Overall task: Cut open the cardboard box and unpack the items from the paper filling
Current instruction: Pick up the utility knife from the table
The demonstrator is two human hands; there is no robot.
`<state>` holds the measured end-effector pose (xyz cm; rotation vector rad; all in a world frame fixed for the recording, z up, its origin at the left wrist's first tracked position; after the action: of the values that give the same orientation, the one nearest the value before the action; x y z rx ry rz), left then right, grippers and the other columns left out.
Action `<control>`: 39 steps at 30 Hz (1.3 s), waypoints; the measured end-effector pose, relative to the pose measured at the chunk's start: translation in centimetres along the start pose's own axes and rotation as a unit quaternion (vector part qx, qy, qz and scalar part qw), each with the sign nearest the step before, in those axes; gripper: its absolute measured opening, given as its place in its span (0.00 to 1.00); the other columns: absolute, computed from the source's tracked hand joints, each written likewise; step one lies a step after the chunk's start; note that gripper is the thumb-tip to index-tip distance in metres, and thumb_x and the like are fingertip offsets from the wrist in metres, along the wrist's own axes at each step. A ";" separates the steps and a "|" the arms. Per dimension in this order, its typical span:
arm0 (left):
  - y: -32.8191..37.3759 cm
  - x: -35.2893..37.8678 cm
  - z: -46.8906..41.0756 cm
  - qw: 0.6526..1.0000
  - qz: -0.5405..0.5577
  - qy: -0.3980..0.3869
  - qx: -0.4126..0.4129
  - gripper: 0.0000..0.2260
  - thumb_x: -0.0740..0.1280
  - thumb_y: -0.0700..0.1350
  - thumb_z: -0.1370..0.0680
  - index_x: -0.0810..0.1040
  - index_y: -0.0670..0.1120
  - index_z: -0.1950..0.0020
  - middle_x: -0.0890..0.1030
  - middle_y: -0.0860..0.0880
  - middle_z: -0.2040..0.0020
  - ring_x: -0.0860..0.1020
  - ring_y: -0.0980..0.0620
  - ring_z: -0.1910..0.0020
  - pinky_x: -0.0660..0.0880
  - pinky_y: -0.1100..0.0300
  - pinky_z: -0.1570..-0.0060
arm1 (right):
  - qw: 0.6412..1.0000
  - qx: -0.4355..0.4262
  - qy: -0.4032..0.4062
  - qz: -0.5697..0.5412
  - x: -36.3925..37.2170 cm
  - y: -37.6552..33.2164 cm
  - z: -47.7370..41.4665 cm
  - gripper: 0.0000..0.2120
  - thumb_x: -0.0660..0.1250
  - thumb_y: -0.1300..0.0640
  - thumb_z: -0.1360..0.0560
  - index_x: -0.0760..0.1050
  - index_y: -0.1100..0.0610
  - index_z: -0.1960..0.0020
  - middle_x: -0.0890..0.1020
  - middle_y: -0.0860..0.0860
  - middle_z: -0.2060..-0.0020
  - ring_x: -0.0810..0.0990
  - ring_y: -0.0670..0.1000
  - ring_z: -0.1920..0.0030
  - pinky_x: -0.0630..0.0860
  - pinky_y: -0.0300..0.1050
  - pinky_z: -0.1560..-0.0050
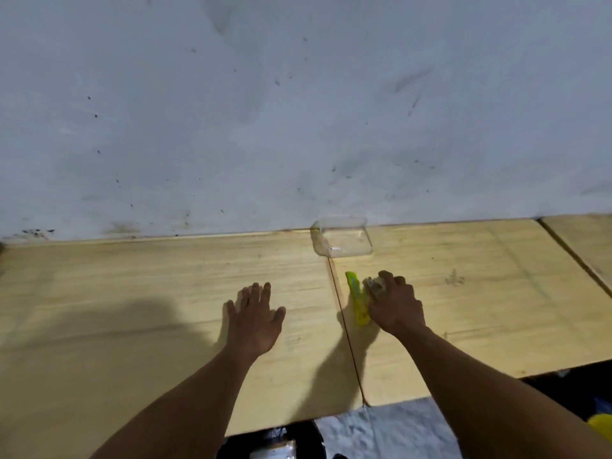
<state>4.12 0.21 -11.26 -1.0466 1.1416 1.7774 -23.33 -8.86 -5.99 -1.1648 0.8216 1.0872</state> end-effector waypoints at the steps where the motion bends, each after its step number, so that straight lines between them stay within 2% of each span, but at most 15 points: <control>1: 0.4 0.1 -0.7 1.000 0.001 0.005 0.000 0.30 0.50 0.60 0.18 0.49 0.49 0.20 0.51 0.47 0.19 0.48 0.45 0.21 0.49 0.39 0.25 | 1.000 0.030 -0.009 -0.003 0.2 0.7 -1.1 0.33 0.67 0.45 0.29 0.61 0.47 0.27 0.70 0.53 0.33 0.69 0.58 0.34 0.71 0.58 0.40; 4: 1.2 0.9 -3.5 1.000 -0.011 0.025 0.000 0.30 0.49 0.60 0.18 0.50 0.49 0.20 0.51 0.46 0.19 0.48 0.44 0.21 0.50 0.39 0.25 | 0.995 0.091 -0.035 -0.005 1.5 2.8 -4.4 0.38 0.63 0.36 0.27 0.54 0.47 0.24 0.67 0.55 0.31 0.66 0.59 0.31 0.65 0.62 0.36; 7: 1.7 1.7 -6.0 0.999 -0.033 0.040 0.012 0.32 0.45 0.62 0.21 0.57 0.46 0.21 0.58 0.43 0.21 0.54 0.41 0.22 0.57 0.37 0.27 | 0.992 0.106 -0.070 0.009 3.2 4.1 -6.3 0.40 0.64 0.36 0.28 0.51 0.49 0.23 0.67 0.56 0.31 0.65 0.60 0.30 0.65 0.63 0.36; 10: 1.5 3.1 -8.1 0.996 -0.066 0.047 0.027 0.31 0.47 0.60 0.20 0.63 0.43 0.23 0.63 0.40 0.23 0.60 0.38 0.23 0.63 0.34 0.31 | 0.994 0.091 -0.052 0.033 4.5 4.7 -7.1 0.44 0.66 0.35 0.31 0.50 0.50 0.23 0.66 0.56 0.33 0.65 0.60 0.32 0.68 0.62 0.38; 12: 1.0 4.4 -8.8 0.995 -0.078 0.045 0.031 0.31 0.46 0.60 0.19 0.59 0.43 0.22 0.58 0.42 0.21 0.55 0.40 0.22 0.59 0.35 0.29 | 0.997 0.070 -0.013 0.040 5.0 5.0 -7.2 0.46 0.67 0.34 0.34 0.51 0.50 0.24 0.68 0.56 0.35 0.66 0.60 0.35 0.69 0.60 0.40; 16: 0.5 5.9 -9.3 0.995 -0.077 0.044 0.042 0.32 0.42 0.62 0.19 0.48 0.46 0.20 0.45 0.46 0.19 0.42 0.45 0.21 0.45 0.38 0.25 | 0.997 0.043 0.042 0.058 5.5 5.3 -7.1 0.42 0.64 0.37 0.31 0.53 0.53 0.24 0.71 0.55 0.37 0.69 0.59 0.38 0.71 0.59 0.43; 22: 0.5 5.9 -9.3 0.995 -0.070 0.052 0.043 0.32 0.42 0.62 0.19 0.44 0.47 0.20 0.41 0.47 0.20 0.37 0.46 0.21 0.39 0.40 0.25 | 0.996 0.013 0.035 0.077 5.5 5.1 -7.0 0.39 0.62 0.40 0.28 0.53 0.52 0.24 0.72 0.56 0.39 0.71 0.59 0.41 0.74 0.58 0.47; 28: 0.5 6.1 -9.5 0.996 -0.072 0.029 0.038 0.34 0.35 0.64 0.22 0.40 0.48 0.20 0.37 0.49 0.20 0.33 0.47 0.23 0.37 0.40 0.25 | 0.998 0.000 0.051 0.047 3.5 4.9 -7.9 0.33 0.65 0.45 0.27 0.58 0.51 0.25 0.74 0.56 0.40 0.74 0.60 0.42 0.77 0.55 0.53; 31: 1.2 5.5 -10.2 0.999 0.005 0.041 0.008 0.36 0.34 0.64 0.24 0.43 0.48 0.20 0.39 0.48 0.20 0.34 0.49 0.22 0.34 0.42 0.26 | 0.993 -0.043 0.103 0.027 0.5 3.7 -9.9 0.33 0.67 0.48 0.28 0.59 0.49 0.26 0.75 0.55 0.41 0.75 0.60 0.44 0.75 0.52 0.56; 34: 3.6 3.8 -12.1 0.984 0.161 0.079 -0.025 0.35 0.40 0.65 0.22 0.48 0.48 0.20 0.46 0.48 0.19 0.40 0.50 0.21 0.37 0.47 0.24 | 0.983 -0.104 0.142 0.041 -3.0 1.4 -13.2 0.34 0.67 0.49 0.28 0.60 0.48 0.26 0.75 0.56 0.41 0.75 0.60 0.44 0.75 0.51 0.57; 37: 7.1 1.7 -14.9 0.941 0.316 0.108 -0.061 0.28 0.53 0.57 0.17 0.54 0.47 0.20 0.54 0.47 0.20 0.50 0.50 0.21 0.47 0.54 0.23 | 0.966 -0.198 0.131 0.103 -5.1 -1.9 -16.5 0.34 0.63 0.45 0.30 0.62 0.47 0.25 0.77 0.56 0.41 0.76 0.60 0.44 0.76 0.51 0.58; 39: 9.3 0.6 -16.8 0.891 0.428 0.106 -0.109 0.25 0.56 0.52 0.17 0.57 0.47 0.21 0.60 0.47 0.21 0.56 0.50 0.22 0.52 0.60 0.26 | 0.948 -0.261 0.094 0.154 -5.1 -4.2 -18.2 0.34 0.59 0.43 0.31 0.63 0.47 0.25 0.78 0.56 0.42 0.77 0.61 0.45 0.78 0.52 0.57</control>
<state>-0.59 -18.25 -13.31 -0.9397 1.7474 2.5621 -20.22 -27.83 -4.23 -1.6388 0.9129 1.5284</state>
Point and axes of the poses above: each hand's wrist, its own z-axis away from the middle knuckle, its own x-axis out of the palm, y = z × x, the point moved 5 cm from there along -z, towards the middle knuckle
